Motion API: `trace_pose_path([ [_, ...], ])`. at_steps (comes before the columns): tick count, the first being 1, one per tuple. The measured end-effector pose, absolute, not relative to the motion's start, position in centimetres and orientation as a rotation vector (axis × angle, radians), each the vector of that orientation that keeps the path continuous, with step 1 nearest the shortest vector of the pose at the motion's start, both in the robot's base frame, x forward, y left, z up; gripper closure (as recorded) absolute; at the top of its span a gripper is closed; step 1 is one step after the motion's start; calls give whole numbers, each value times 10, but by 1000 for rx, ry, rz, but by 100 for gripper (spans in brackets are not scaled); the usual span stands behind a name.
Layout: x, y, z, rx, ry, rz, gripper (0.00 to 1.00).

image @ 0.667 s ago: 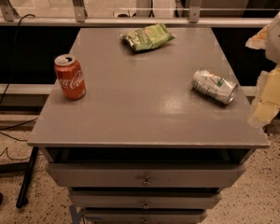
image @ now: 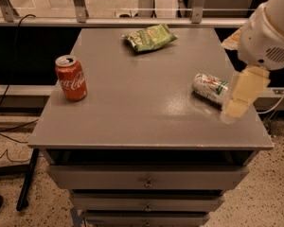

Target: Move coke can near green jalapeno chip bag

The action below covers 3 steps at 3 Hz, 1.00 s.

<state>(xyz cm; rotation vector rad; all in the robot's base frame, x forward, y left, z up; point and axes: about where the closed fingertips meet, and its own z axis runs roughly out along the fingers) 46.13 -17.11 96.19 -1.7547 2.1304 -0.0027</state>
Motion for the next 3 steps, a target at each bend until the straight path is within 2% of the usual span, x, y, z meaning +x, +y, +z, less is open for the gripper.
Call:
trace_pose_path([
  [2,504,-20,941,-1792,1814,320,0],
  [3,504,-20,941,-1792,1814,320,0],
])
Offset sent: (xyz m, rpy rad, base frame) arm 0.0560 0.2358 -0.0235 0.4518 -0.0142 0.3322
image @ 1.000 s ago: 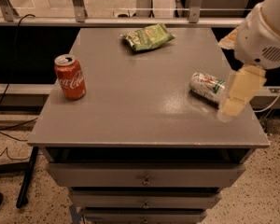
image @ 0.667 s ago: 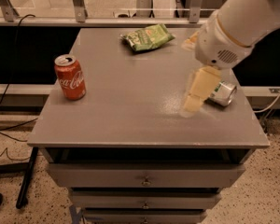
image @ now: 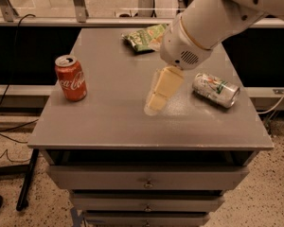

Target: Move coke can near green jalapeno chip bag

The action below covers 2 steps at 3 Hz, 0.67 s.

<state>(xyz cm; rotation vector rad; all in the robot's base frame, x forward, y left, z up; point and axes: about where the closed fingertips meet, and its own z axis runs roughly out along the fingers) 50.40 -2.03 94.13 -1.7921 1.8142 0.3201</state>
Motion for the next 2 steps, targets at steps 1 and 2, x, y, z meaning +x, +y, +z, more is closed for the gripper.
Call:
trace_pose_path([
  [1,514,-1,942,-1768,1749,366,0],
  [2,536,37,930,-1716,1671,441,0],
])
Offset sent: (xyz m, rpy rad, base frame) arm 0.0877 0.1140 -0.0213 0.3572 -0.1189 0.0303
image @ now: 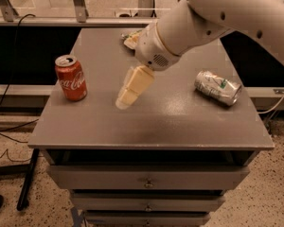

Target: Move coke can near green jalapeno chip bag

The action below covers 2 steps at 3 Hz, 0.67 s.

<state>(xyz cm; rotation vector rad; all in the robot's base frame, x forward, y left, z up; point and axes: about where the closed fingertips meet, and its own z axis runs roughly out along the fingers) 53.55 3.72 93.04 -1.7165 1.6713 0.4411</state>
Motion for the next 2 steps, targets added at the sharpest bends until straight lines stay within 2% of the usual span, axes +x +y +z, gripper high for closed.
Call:
trace_pose_path([
  [2,592,117,913,-1526,1538,580,0],
])
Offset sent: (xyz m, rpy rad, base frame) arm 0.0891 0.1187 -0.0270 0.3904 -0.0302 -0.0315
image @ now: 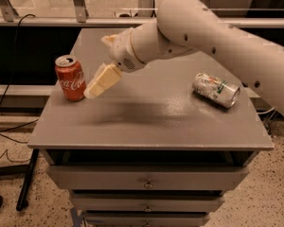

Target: Move coke can near green jalapeno chip bag

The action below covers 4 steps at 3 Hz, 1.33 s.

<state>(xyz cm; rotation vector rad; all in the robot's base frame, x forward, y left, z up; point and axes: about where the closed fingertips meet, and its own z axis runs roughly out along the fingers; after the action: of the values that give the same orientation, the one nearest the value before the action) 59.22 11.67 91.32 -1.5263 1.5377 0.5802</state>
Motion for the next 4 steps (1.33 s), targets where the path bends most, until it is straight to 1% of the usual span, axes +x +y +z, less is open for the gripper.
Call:
trace_pose_path([
  [1,600,150,905,-1489,1512,681,0],
  [3,588,199,895,-1505,1466,859,0],
  [4,584,213,893,-1511,1454,900,19],
])
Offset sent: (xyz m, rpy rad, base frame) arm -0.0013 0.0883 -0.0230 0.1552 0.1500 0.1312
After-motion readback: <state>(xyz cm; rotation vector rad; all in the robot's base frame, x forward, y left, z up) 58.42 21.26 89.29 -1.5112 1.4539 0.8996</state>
